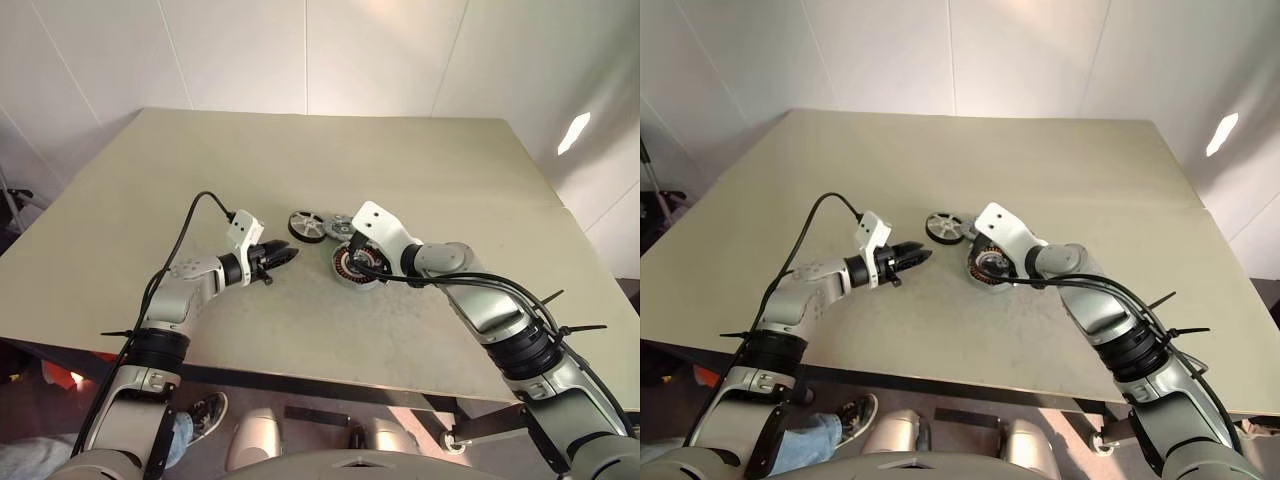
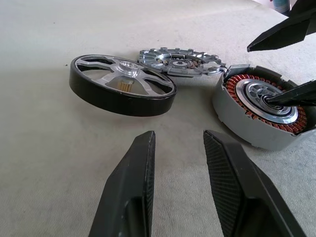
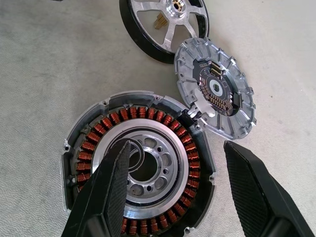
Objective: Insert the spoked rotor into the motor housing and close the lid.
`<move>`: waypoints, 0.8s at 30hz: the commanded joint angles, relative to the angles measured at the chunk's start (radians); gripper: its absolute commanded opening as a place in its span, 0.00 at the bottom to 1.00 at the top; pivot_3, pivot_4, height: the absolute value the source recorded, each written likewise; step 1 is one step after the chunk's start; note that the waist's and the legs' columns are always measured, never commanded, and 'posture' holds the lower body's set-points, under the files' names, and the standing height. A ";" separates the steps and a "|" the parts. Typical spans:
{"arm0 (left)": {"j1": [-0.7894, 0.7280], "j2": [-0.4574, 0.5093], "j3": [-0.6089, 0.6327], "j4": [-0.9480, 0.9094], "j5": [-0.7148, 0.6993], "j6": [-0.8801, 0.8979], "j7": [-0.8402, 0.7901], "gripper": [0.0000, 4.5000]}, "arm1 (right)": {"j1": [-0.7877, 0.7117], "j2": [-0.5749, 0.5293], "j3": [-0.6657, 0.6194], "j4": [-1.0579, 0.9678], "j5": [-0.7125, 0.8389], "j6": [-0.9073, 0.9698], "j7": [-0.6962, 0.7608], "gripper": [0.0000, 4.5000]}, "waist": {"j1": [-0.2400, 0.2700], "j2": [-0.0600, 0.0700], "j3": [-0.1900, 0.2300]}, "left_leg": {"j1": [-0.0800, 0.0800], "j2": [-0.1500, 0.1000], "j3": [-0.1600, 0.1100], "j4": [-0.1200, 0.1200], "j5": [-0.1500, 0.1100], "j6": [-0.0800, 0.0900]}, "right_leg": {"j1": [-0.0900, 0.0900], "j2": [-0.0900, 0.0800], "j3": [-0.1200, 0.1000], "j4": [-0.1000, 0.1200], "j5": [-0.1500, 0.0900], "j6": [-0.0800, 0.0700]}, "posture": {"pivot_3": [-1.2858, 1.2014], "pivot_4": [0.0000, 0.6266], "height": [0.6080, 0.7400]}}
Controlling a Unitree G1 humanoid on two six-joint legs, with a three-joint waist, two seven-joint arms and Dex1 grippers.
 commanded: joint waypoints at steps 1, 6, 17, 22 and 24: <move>-0.012 0.008 0.014 -0.035 -0.003 -0.019 0.003 0.36 | -0.021 -0.007 -0.018 0.004 -0.020 -0.018 0.004 0.75 | 0.000 0.000 0.000 | 0.000 0.000 0.000 0.000 0.000 0.000 | 0.000 0.000 0.000 0.000 0.000 0.000 | 0.52 0.00 1.00; -0.014 0.007 0.011 -0.030 -0.001 -0.021 0.001 0.36 | -0.021 -0.014 -0.023 0.013 -0.027 -0.026 0.004 0.75 | 0.000 0.000 0.000 | 0.000 0.000 0.000 0.001 0.000 0.000 | 0.000 0.000 0.000 0.000 0.000 0.000 | 0.52 0.00 1.00; -0.021 0.011 0.011 -0.023 0.002 -0.025 -0.001 0.36 | 0.002 -0.029 -0.035 0.021 -0.038 -0.036 0.006 0.75 | 0.000 0.000 0.000 | 0.000 0.000 0.000 0.002 0.000 0.000 | 0.000 0.000 0.000 0.001 0.000 0.000 | 0.52 0.00 1.00; -0.024 0.012 0.010 -0.020 0.003 -0.025 -0.002 0.36 | 0.002 -0.027 -0.040 0.021 -0.043 -0.032 0.006 0.75 | 0.000 0.000 0.000 | 0.000 0.000 0.000 0.002 0.000 0.001 | 0.001 0.000 0.000 0.001 0.000 0.000 | 0.52 0.00 1.00; -0.024 0.012 0.009 -0.020 0.003 -0.025 -0.003 0.36 | 0.002 -0.026 -0.044 0.020 -0.044 -0.031 0.005 0.75 | 0.000 0.000 0.000 | 0.000 0.000 0.000 0.003 0.000 0.001 | 0.001 0.000 0.000 0.001 0.000 0.000 | 0.52 0.00 1.00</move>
